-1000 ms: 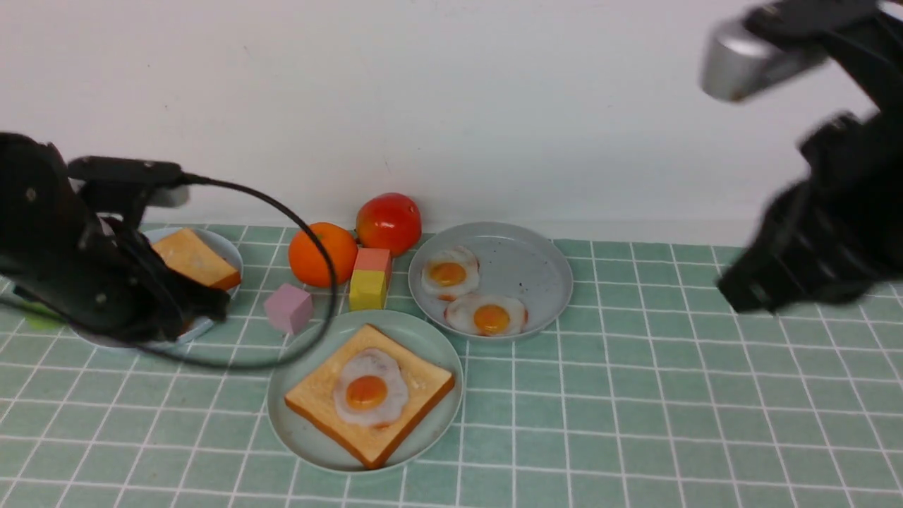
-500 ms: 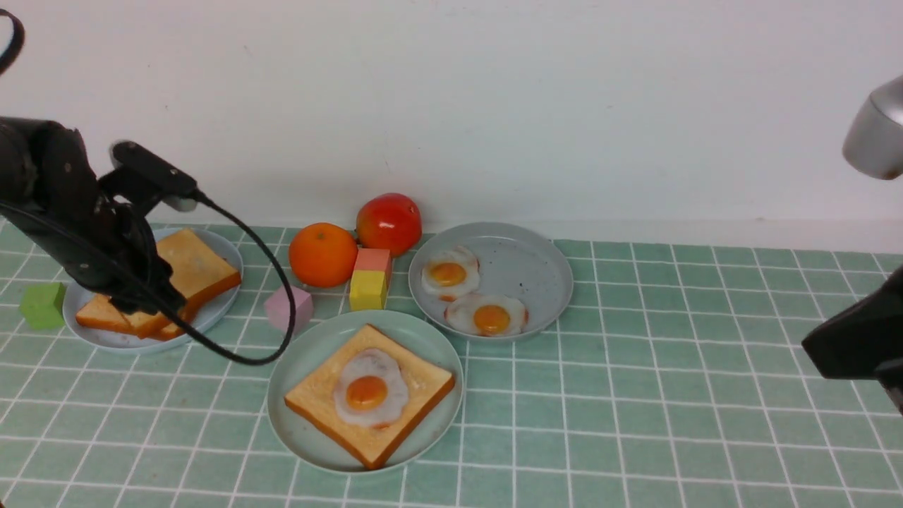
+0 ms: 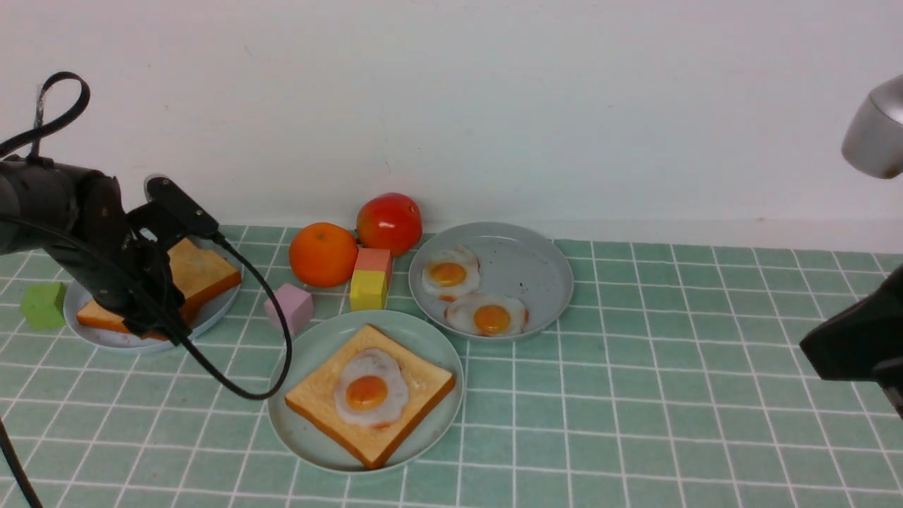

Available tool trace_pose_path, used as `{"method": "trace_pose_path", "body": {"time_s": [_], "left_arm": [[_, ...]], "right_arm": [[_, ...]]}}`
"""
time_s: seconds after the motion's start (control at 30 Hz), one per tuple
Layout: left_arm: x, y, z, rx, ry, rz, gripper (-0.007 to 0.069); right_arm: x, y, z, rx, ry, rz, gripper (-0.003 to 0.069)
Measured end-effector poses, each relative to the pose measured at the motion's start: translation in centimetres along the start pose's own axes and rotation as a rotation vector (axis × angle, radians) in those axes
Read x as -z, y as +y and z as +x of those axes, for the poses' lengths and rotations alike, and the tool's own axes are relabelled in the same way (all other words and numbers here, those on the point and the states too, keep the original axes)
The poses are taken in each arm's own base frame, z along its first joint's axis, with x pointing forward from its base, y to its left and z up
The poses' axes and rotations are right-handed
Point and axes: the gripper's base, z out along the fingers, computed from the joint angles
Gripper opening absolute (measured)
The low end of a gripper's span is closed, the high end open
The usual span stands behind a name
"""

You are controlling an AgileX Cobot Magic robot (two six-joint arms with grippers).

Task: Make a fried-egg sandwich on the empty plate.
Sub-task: Use the left arm to grab a slice of bread, then use the left arm to place a slice of bread on the fried egg in the middle

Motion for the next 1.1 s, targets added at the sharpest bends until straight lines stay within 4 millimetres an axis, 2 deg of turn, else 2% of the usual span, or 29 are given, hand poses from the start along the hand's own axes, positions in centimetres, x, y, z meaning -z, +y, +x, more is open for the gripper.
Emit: {"method": "trace_pose_path", "body": {"time_s": [0.17,0.23,0.3,0.4,0.53,0.63,0.7,0.73,0.77,0.87,0.93,1.1], "left_arm": [[0.1,0.0,0.0,0.015,-0.001,-0.002,0.0158],[0.5,0.1,-0.1,0.018,-0.002,-0.003,0.0081],[1.4,0.2,-0.2,0.031,-0.003,-0.006,0.0042],[3.7,0.3,-0.7,0.092,-0.017,-0.009,0.0042],[8.7,-1.4,-2.5,0.257,-0.060,0.025,0.0042],[12.6,-4.7,-4.0,0.311,-0.052,0.089,0.0042],[14.3,-8.1,-5.1,0.285,-0.050,0.135,0.0042],[14.7,-8.8,-5.2,0.274,-0.048,0.142,0.0042],[15.7,-12.1,-6.0,0.226,-0.045,0.172,0.0042],[16.4,-16.5,-6.4,0.161,-0.018,0.197,0.0042],[16.5,-18.6,-6.7,0.114,-0.008,0.193,0.0042],[15.5,-21.1,-7.3,0.014,-0.003,0.165,0.0042]], "right_arm": [[0.0,0.0,0.1,-0.008,0.015,-0.003,0.0010],[0.0,0.0,0.2,-0.009,0.019,-0.003,0.0013],[0.0,0.0,0.2,-0.009,0.022,-0.004,0.0014],[0.0,0.0,0.2,-0.010,0.022,-0.004,0.0014],[0.0,0.0,0.2,-0.010,0.021,-0.003,0.0020],[0.0,0.0,0.2,-0.009,0.021,-0.003,0.0022],[0.0,0.0,0.2,-0.009,0.021,-0.003,0.0025],[0.0,0.0,0.2,-0.009,0.021,-0.003,0.0026],[0.0,0.0,0.2,-0.009,0.021,-0.003,0.0027],[0.0,0.0,0.2,-0.009,0.023,-0.004,0.0029],[0.0,0.1,0.2,-0.010,0.023,-0.007,0.0032],[0.3,0.2,0.3,-0.010,0.012,-0.011,0.0032]]}}
